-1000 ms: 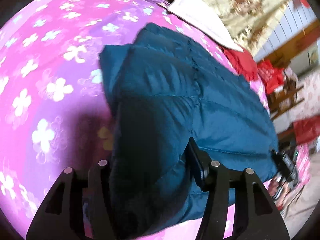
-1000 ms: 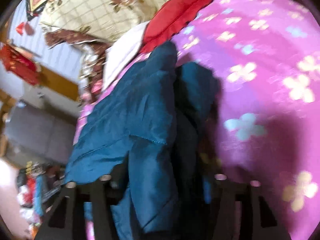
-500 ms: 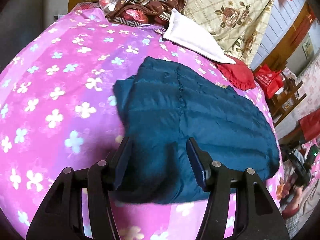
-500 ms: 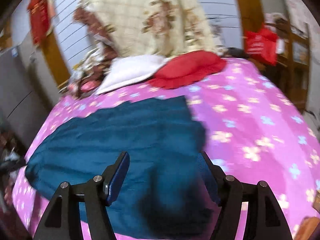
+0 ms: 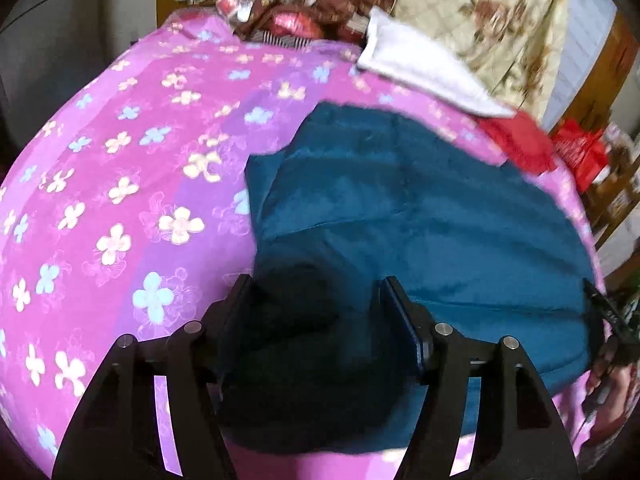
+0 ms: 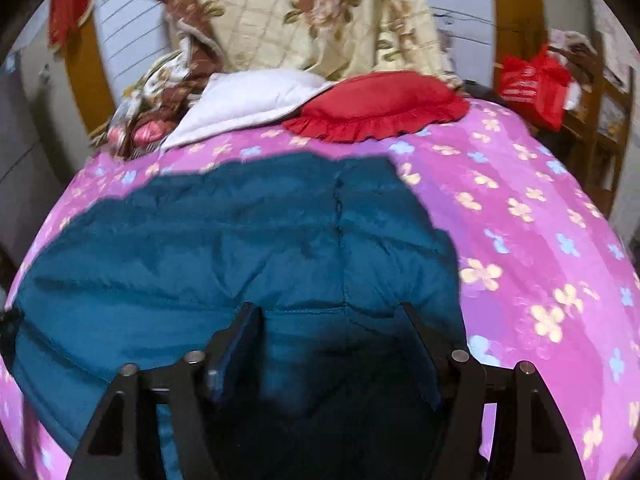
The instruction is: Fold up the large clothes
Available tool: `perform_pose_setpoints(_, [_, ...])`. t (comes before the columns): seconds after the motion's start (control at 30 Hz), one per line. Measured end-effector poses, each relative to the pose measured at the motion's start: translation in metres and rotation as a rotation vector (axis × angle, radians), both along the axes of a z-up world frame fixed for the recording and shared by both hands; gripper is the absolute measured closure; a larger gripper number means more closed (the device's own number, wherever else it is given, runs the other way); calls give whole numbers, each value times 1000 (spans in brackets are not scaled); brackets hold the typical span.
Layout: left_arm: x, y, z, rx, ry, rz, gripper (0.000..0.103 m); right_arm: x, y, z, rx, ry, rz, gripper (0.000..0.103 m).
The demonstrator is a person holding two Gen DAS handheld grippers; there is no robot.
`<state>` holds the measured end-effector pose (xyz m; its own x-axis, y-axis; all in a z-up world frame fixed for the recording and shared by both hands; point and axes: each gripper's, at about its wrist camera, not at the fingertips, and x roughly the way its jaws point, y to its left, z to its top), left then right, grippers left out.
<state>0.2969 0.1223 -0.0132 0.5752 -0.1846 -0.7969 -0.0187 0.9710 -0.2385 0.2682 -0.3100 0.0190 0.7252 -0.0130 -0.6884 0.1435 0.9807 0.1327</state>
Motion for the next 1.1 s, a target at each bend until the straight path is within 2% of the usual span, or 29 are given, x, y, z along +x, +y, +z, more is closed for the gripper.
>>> perform_pose_setpoints(0.07, [-7, -7, 11, -16, -34, -9, 38, -1, 12, 11, 69, -37, 32, 35])
perform_pose_setpoints(0.13, [-4, -19, 14, 5, -37, -8, 26, 7, 29, 12, 78, -31, 69, 35])
perform_pose_setpoints(0.27, [10, -41, 3, 77, -25, 10, 24, 34, 68, -8, -9, 20, 123, 35])
perform_pose_setpoints(0.33, [20, -49, -10, 170, -17, 31, 24, 43, 74, -17, -42, 17, 108, 32])
perform_pose_setpoints(0.43, [21, -47, -16, 209, -29, 39, 24, 54, 73, -22, -52, 44, 110, 29])
perform_pose_setpoints(0.5, [12, -41, -7, 195, -37, 51, 24, 50, 73, -14, -54, 50, 115, 29])
perform_pose_setpoints(0.6, [-16, -43, 22, 198, -116, 72, 24, 27, 75, -1, -2, -26, 135, 30])
perform_pose_setpoints(0.63, [-27, -47, 32, 215, -162, 77, 24, 23, 79, 1, 9, -37, 146, 30])
perform_pose_setpoints(0.7, [-34, -60, 41, 219, -200, 55, 24, 20, 92, -3, 9, -34, 175, 30])
perform_pose_setpoints(0.8, [-21, -87, 26, 212, -135, -39, 24, 25, 109, -18, -65, -25, 186, 29])
perform_pose_setpoints(0.93, [1, -109, -14, 223, -49, -77, 24, 27, 101, -21, -46, -9, 190, 27])
perform_pose_setpoints(1.03, [-7, -110, -15, 220, -89, -74, 24, 5, 82, -14, -32, -40, 171, 28])
perform_pose_setpoints(1.1, [-11, -109, -18, 218, -105, -86, 23, -20, 61, -17, -56, -68, 125, 28])
